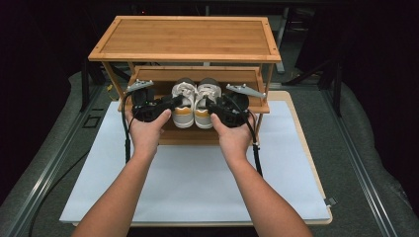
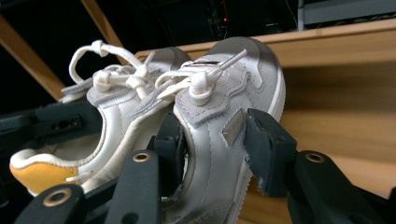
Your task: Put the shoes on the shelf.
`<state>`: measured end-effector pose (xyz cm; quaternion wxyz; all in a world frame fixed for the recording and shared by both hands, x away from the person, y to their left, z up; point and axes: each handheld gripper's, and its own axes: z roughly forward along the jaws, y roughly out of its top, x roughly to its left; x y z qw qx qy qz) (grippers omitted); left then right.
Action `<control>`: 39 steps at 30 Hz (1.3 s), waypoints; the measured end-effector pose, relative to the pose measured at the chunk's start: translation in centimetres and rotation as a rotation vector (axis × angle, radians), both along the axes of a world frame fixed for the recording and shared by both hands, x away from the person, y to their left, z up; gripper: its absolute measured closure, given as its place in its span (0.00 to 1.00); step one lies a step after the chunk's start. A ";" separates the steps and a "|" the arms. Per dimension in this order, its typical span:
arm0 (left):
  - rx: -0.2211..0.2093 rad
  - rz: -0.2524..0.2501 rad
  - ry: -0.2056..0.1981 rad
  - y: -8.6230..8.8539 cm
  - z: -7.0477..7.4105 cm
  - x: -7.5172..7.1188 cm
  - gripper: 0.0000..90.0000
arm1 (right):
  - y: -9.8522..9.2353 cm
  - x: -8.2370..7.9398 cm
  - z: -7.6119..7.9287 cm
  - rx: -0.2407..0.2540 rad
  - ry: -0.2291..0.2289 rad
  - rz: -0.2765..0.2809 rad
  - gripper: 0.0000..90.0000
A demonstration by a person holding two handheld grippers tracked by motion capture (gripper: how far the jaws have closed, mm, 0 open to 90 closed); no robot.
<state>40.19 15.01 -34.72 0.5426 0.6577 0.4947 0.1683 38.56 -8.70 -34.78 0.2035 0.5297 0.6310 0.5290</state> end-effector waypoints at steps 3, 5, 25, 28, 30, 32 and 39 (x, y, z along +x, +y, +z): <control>0.010 0.004 -0.008 -0.2 0.0 0.9 0.67 | 0.1 0.9 0.2 -0.022 -0.015 -0.002 0.65; -0.004 -0.002 -0.002 -0.1 -0.3 1.8 0.67 | 0.0 1.8 0.0 -0.021 0.000 -0.003 0.66; -0.039 -0.006 0.037 0.1 -1.1 4.5 0.67 | 0.0 4.5 -0.7 0.011 0.019 -0.017 0.66; -0.045 -0.004 0.044 0.1 -1.2 4.9 0.67 | -0.2 4.8 -0.7 0.011 0.041 -0.024 0.66; -0.055 -0.008 0.059 0.2 -1.3 5.1 0.67 | -0.3 5.2 -0.8 0.034 0.049 -0.018 0.66; -0.069 -0.006 0.072 0.3 -1.4 5.2 0.66 | -0.4 5.4 -0.8 0.034 0.058 -0.015 0.65; -0.047 0.002 0.081 0.1 -1.2 5.2 0.65 | -0.3 5.3 -0.8 0.016 0.052 -0.027 0.64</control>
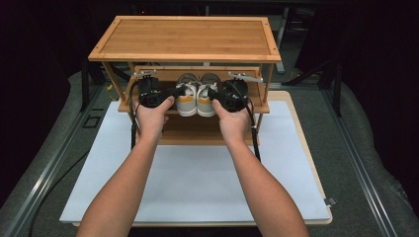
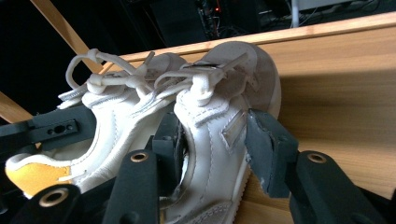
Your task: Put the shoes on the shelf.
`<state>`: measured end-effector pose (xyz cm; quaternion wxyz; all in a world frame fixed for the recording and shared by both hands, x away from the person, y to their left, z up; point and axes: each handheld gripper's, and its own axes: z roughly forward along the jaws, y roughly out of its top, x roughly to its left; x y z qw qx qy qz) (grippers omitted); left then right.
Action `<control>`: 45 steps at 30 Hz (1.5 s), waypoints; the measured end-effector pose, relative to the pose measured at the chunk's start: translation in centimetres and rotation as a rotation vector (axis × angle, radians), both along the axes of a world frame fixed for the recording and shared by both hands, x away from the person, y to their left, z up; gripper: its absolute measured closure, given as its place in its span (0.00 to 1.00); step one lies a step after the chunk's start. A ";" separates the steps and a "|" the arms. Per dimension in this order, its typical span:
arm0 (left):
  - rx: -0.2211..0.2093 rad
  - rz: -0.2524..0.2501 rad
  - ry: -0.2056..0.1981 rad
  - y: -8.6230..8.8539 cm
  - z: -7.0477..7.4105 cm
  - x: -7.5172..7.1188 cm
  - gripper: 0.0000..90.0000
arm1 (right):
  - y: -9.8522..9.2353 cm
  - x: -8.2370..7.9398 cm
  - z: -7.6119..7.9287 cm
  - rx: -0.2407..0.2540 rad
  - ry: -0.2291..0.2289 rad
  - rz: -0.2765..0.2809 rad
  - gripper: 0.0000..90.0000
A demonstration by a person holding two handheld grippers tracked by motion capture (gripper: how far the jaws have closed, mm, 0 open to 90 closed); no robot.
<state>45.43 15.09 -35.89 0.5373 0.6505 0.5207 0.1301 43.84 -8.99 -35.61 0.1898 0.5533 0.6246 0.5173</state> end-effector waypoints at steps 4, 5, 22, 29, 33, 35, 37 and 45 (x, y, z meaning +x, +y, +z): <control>0.010 -0.004 0.009 0.0 0.1 0.1 0.65 | 0.3 -0.1 0.1 -0.026 -0.010 -0.014 0.64; 0.014 -0.003 0.010 0.0 0.1 0.2 0.65 | 0.2 0.0 0.1 -0.022 -0.005 -0.007 0.63; 0.061 0.022 0.015 0.0 1.9 -0.6 0.57 | -0.5 -0.4 1.1 -0.026 0.013 -0.007 0.64; 0.027 0.011 -0.009 1.1 1.9 -1.9 0.63 | -0.8 -1.6 1.7 -0.023 -0.005 -0.003 0.66; 0.013 0.000 -0.020 1.6 1.9 -2.7 0.70 | -1.1 -2.5 1.8 -0.015 -0.024 0.018 0.75; 0.006 -0.007 -0.030 1.9 1.9 -3.0 0.74 | -1.1 -2.8 1.9 -0.024 -0.035 0.024 0.77; 0.030 -0.006 -0.038 2.1 2.1 -3.3 0.77 | -1.1 -3.1 2.0 -0.030 -0.042 0.032 0.80; 0.019 -0.021 -0.034 3.0 1.2 -3.5 0.90 | -1.0 -3.7 1.7 -0.072 -0.056 0.042 0.87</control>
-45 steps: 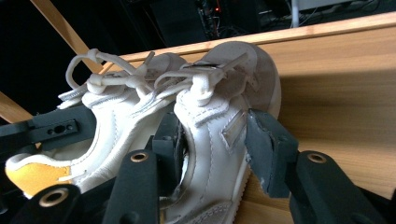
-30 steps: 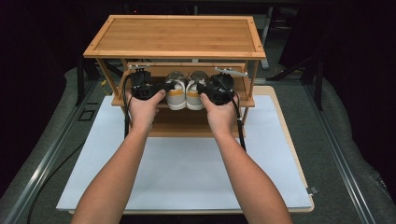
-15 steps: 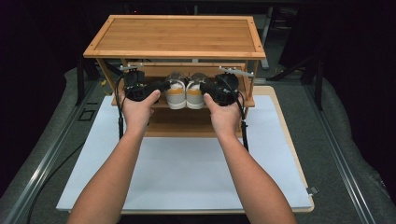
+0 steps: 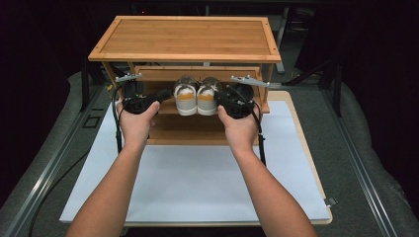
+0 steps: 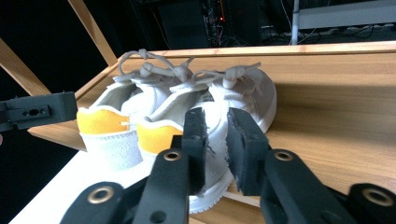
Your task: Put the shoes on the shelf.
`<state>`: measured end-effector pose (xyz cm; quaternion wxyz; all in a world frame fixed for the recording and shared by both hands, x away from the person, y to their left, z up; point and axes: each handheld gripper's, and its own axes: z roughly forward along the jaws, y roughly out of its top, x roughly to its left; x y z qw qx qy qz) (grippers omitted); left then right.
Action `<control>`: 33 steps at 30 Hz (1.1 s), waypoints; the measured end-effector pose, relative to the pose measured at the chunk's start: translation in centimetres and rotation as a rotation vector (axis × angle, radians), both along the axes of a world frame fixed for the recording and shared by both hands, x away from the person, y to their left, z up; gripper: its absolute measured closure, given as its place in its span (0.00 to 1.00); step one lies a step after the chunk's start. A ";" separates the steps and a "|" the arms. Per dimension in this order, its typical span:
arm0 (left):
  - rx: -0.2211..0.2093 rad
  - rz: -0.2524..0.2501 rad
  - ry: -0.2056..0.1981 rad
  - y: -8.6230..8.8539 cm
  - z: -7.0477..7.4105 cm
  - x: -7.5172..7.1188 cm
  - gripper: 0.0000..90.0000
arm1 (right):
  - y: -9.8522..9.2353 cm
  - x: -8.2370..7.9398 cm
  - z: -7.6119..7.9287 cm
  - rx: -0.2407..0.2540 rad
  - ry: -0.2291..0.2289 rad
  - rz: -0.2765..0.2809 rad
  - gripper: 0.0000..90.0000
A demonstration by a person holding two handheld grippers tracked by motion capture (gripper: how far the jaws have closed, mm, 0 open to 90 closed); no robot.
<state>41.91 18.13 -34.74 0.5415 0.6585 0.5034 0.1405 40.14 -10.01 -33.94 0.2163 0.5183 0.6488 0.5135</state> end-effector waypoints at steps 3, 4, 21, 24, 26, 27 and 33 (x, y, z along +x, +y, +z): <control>0.000 -0.010 0.012 0.2 -0.7 0.1 0.95 | -0.3 -0.1 -0.5 0.002 0.007 0.000 0.90; -0.002 -0.013 0.016 0.3 -1.0 0.2 0.96 | -0.3 -0.1 -0.7 0.004 0.006 -0.001 0.91; 0.016 -0.012 0.051 -1.1 -2.7 1.8 0.99 | -0.4 1.6 -2.5 0.021 0.043 -0.039 1.00; 0.029 0.001 0.041 -1.4 -2.7 1.7 1.00 | -0.5 1.8 -2.6 0.022 0.039 -0.041 1.00; 0.021 -0.004 0.047 -1.3 -2.7 1.8 1.00 | -0.4 1.8 -2.6 0.021 0.048 -0.046 1.00; 0.020 -0.005 0.048 -1.3 -2.7 1.8 1.00 | -0.4 1.9 -2.7 0.013 0.051 -0.044 1.00; 0.034 -0.003 0.047 -1.5 -2.6 2.2 1.00 | -0.5 2.2 -2.9 0.035 0.047 -0.034 1.00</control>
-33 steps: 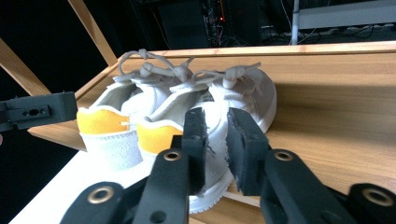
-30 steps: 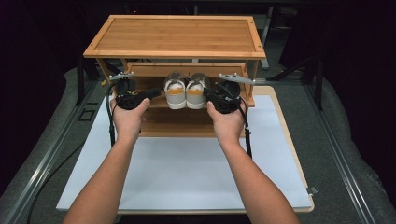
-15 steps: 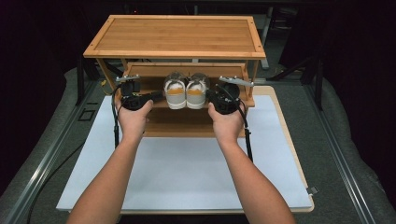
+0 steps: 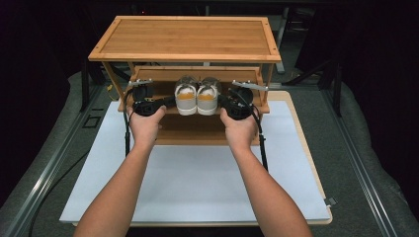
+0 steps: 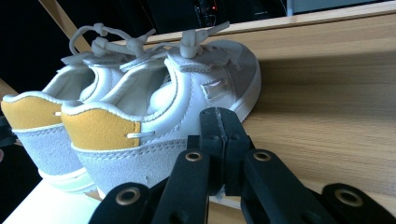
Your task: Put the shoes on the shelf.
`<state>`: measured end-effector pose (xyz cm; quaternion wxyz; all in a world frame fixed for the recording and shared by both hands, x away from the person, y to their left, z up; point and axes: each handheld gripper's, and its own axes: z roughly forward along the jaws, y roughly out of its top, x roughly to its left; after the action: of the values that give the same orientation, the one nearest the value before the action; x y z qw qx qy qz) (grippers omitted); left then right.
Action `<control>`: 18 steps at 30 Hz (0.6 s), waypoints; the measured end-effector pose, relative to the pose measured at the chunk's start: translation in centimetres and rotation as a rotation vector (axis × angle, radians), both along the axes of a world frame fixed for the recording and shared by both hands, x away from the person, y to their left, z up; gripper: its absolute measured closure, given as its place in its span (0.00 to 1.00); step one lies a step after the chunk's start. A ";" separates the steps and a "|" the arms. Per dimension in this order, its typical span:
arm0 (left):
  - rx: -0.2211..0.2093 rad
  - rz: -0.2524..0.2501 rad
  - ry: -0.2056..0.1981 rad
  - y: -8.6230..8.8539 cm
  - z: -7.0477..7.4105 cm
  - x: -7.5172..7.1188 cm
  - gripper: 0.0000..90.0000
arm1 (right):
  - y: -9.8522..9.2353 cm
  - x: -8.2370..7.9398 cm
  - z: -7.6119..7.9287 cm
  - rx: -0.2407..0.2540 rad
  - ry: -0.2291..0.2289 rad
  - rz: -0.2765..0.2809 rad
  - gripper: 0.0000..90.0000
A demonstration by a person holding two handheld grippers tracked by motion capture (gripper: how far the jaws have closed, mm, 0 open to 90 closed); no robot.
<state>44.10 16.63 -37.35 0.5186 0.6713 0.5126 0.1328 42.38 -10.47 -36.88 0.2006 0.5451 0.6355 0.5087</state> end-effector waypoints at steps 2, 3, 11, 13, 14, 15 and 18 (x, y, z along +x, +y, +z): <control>0.015 0.002 -0.003 -0.2 0.1 0.2 1.00 | 0.0 0.1 0.0 0.003 0.008 0.005 1.00; 0.028 0.003 -0.005 -0.3 0.2 0.2 1.00 | 0.1 0.1 0.0 0.003 0.007 0.000 1.00; 0.018 0.021 -0.012 -0.3 0.1 0.6 1.00 | 0.2 0.4 0.0 0.014 -0.001 0.005 1.00; 0.017 0.023 -0.013 -0.3 0.1 0.8 1.00 | 0.2 0.6 -0.1 0.017 -0.002 0.002 1.00; 0.017 0.023 -0.013 -0.3 0.1 0.8 1.00 | 0.2 0.6 -0.1 0.017 -0.002 0.002 1.00; 0.015 0.023 -0.015 -0.3 0.1 0.9 1.00 | 0.2 0.7 -0.1 0.011 -0.001 -0.003 1.00; 0.017 0.020 -0.019 -0.4 0.0 1.1 1.00 | 0.0 1.1 -0.2 0.027 -0.003 0.000 1.00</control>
<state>45.17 16.27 -37.35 0.5162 0.6693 0.5132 0.1489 43.49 -10.43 -37.03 0.1945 0.5470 0.6283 0.5179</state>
